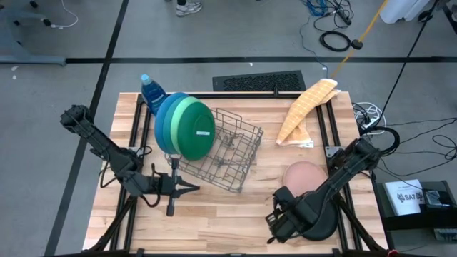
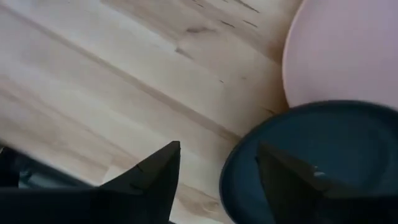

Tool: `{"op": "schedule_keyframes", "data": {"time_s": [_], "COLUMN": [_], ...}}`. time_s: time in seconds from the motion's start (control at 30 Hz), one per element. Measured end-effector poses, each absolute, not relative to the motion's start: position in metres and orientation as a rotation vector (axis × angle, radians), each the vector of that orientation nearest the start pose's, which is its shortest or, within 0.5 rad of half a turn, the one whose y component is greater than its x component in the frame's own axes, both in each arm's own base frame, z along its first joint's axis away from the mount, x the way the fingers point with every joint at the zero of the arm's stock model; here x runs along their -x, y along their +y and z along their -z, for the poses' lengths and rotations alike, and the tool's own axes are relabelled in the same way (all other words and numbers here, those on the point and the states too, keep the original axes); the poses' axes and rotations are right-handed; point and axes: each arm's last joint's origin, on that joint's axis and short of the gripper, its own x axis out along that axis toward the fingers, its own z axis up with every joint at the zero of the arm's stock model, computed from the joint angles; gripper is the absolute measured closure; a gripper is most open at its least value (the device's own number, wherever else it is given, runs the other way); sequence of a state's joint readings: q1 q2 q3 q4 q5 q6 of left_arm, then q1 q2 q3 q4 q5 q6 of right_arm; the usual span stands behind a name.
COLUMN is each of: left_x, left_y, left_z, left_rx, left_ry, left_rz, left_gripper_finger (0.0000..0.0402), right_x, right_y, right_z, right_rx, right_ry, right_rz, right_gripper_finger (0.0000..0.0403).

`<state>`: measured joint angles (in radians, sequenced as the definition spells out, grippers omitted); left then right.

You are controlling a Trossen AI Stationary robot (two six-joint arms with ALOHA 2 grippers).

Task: Sort dishes
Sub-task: Put the black plate into the dishwasher rack

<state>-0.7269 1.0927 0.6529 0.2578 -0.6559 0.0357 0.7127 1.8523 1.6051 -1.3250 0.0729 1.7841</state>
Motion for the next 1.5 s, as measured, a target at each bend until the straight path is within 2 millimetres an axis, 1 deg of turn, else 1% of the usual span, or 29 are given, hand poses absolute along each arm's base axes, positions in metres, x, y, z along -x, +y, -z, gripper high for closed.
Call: {"op": "schedule_keyframes", "data": {"time_s": [0.1,0.27,0.43,0.53,0.7,0.83,0.93,1.0,1.07,1.17,1.2,1.23,1.37,1.5], "left_x": [-0.187,-0.187,-0.188,-0.188,-0.188,-0.188,-0.188,-0.188,-0.188,-0.188,-0.188,-0.188,-0.188,-0.188], "left_y": [-0.142,-0.141,-0.138,-0.137,-0.137,-0.138,-0.138,-0.138,-0.139,-0.139,-0.139,-0.139,-0.139,-0.140], "left_z": [-0.268,-0.265,-0.262,-0.261,-0.261,-0.260,-0.260,-0.260,-0.260,-0.259,-0.259,-0.259,-0.259,-0.259], "left_rx": [-0.174,-0.207,-0.225,-0.230,-0.229,-0.227,-0.226,-0.227,-0.226,-0.226,-0.226,-0.226,-0.223,-0.223], "left_ry": [0.166,0.199,0.224,0.232,0.233,0.236,0.237,0.238,0.239,0.239,0.239,0.240,0.241,0.242], "left_rz": [0.073,0.071,0.058,0.053,0.053,0.072,0.086,0.090,0.100,0.106,0.108,0.108,0.130,0.136], "left_gripper_finger": [0.0397,0.0397,0.0397,0.0397,0.0397,0.0397,0.0397,0.0397,0.0397,0.0397,0.0397,0.0397,0.0397,0.0397], "right_x": [-0.262,-0.259,-0.263,-0.267,-0.270,-0.271,-0.273,-0.274,-0.276,-0.278,-0.279,-0.278,-0.282,-0.287], "right_y": [0.233,0.246,0.256,0.261,0.265,0.267,0.268,0.270,0.272,0.273,0.274,0.273,0.277,0.280], "right_z": [-0.248,-0.230,-0.215,-0.203,-0.181,-0.165,-0.155,-0.151,-0.147,-0.146,-0.148,-0.150,-0.162,-0.189], "right_rx": [-0.839,-0.892,-0.931,-0.941,-0.929,-0.894,-0.878,-0.881,-0.895,-0.911,-0.915,-0.909,-0.911,-0.872], "right_ry": [1.324,1.362,1.349,1.371,1.414,1.441,1.462,1.468,1.468,1.469,1.473,1.478,1.470,1.434], "right_rz": [0.913,1.039,1.067,1.089,1.182,1.234,1.251,1.242,1.223,1.196,1.192,1.201,1.186,1.161], "right_gripper_finger": [0.0201,0.0206,0.0206,0.0206,0.0206,0.0209,0.0230,0.0257,0.0295,0.0364,0.0381,0.0389,0.0391,0.0398]}}
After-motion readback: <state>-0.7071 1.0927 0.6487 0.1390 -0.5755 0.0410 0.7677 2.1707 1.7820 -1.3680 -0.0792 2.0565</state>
